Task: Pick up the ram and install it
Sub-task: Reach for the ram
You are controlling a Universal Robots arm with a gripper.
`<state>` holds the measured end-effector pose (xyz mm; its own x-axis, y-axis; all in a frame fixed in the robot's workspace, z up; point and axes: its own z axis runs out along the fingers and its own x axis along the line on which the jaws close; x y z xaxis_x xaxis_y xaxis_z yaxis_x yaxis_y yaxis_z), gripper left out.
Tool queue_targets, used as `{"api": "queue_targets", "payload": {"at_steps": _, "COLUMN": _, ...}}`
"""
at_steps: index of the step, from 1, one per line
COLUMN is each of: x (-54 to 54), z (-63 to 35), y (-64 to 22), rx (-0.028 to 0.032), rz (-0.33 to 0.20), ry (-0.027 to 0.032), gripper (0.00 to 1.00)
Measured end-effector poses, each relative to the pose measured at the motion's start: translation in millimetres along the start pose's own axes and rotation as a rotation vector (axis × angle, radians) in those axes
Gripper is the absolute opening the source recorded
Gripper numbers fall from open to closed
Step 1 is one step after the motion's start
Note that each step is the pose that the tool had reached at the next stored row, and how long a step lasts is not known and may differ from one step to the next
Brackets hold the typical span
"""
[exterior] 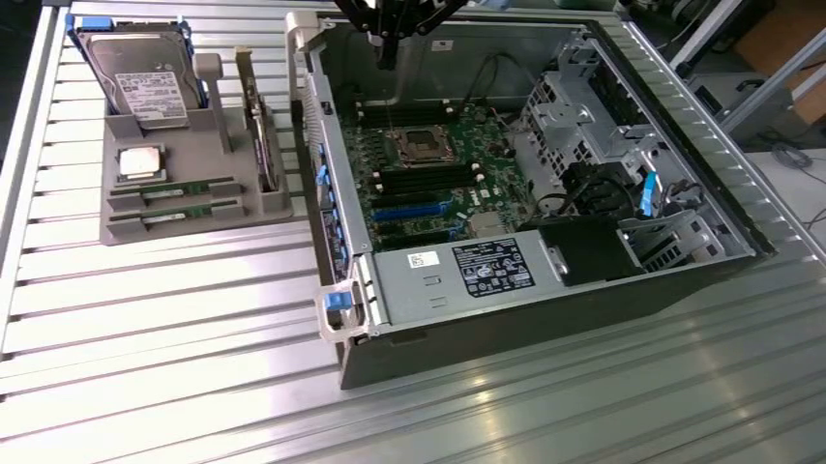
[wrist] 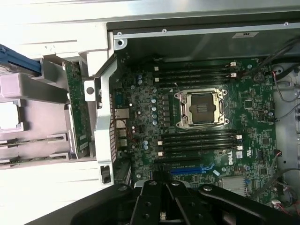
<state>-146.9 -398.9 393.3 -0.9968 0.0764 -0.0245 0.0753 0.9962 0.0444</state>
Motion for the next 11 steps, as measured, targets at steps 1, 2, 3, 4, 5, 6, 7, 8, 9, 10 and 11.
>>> {"api": "queue_targets", "payload": {"at_steps": 1, "x": 0.5, "z": 0.0, "y": 0.0, "rx": 0.0001, "rz": 0.000, "ry": 0.0000, "gripper": 0.11}}
{"api": "queue_targets", "payload": {"at_steps": 2, "x": 1.0, "z": 0.0, "y": -0.1, "rx": 0.0001, "rz": 0.000, "ry": 0.0000, "gripper": 0.11}}
{"api": "queue_targets", "payload": {"at_steps": 3, "x": 1.5, "z": -0.1, "y": -0.1, "rx": 0.0000, "rz": 0.000, "ry": 0.0000, "gripper": 0.11}}
{"api": "queue_targets", "payload": {"at_steps": 4, "x": 2.0, "z": -0.1, "y": -0.1, "rx": 0.0001, "rz": 0.000, "ry": 0.0000, "gripper": 0.11}}
{"api": "queue_targets", "payload": {"at_steps": 5, "x": 2.9, "z": -0.1, "y": -0.2, "rx": 0.0001, "rz": 0.000, "ry": 0.0001, "gripper": 0.11}}
{"api": "queue_targets", "payload": {"at_steps": 6, "x": 3.7, "z": -0.1, "y": -0.3, "rx": 0.0001, "rz": 0.000, "ry": 0.0000, "gripper": 0.11}}
{"api": "queue_targets", "payload": {"at_steps": 7, "x": 4.5, "z": -0.1, "y": -0.3, "rx": 0.0001, "rz": 0.000, "ry": 0.0000, "gripper": 0.11}}
{"api": "queue_targets", "payload": {"at_steps": 8, "x": 5.1, "z": -0.1, "y": -0.4, "rx": 0.0000, "rz": 0.000, "ry": 0.0000, "gripper": 0.11}}
{"api": "queue_targets", "payload": {"at_steps": 9, "x": 5.6, "z": -0.2, "y": -0.4, "rx": 0.0000, "rz": 0.000, "ry": 0.0000, "gripper": 0.11}}
{"api": "queue_targets", "payload": {"at_steps": 10, "x": 6.1, "z": -0.2, "y": -0.5, "rx": 0.0001, "rz": 0.000, "ry": 0.0000, "gripper": 0.11}}
{"api": "queue_targets", "payload": {"at_steps": 11, "x": 6.5, "z": -0.2, "y": -0.5, "rx": 0.0001, "rz": 0.000, "ry": 0.0000, "gripper": 0.11}}
